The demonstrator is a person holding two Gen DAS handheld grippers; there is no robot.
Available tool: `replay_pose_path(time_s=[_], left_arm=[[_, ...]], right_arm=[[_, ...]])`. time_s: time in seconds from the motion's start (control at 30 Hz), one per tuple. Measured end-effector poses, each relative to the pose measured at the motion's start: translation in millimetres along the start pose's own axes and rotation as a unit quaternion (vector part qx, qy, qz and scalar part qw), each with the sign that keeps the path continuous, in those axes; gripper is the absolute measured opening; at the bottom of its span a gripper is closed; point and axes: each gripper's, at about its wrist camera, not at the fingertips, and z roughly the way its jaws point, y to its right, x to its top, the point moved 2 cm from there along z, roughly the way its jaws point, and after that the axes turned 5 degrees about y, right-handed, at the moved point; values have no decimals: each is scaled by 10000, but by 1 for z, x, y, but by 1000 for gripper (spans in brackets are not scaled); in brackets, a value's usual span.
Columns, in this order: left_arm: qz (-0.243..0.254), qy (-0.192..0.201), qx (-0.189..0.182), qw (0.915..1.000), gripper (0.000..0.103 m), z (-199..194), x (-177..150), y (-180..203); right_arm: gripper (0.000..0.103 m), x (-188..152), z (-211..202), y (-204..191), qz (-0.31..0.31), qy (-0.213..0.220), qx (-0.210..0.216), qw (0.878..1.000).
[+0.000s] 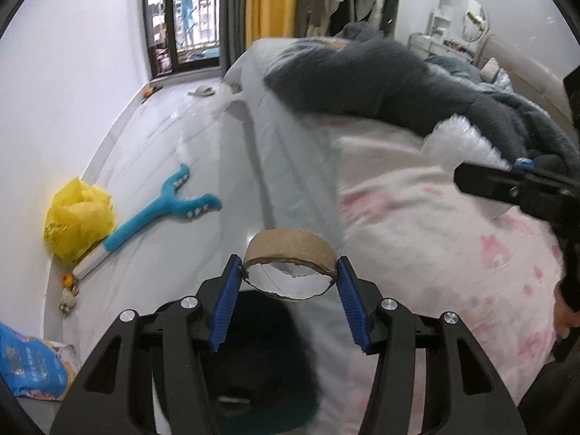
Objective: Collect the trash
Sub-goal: 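Carry the tape core and bubble wrap roll over the teal bin with both tools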
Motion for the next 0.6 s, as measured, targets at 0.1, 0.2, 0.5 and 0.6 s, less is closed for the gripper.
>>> replay_pose_path(time_s=[0.1,0.2,0.5,0.6], left_arm=[[-79,-211,102,9997,56,6,-12,-18],[-183,-424,162,9988,56,13,-24,-36],[-602,-984,301,9929,57,31,-62,-80],[-805,-1253,198,9887,57,39,-79,-91]], right_arm=[[32,1,14,-15,-98,-82,119,9998],[32,2,26,-28,-176,-160,217,9995],[32,-3,53,-56,-282,-420,386,9980],[32,-5,62,-65,-306,-515,449,9972]])
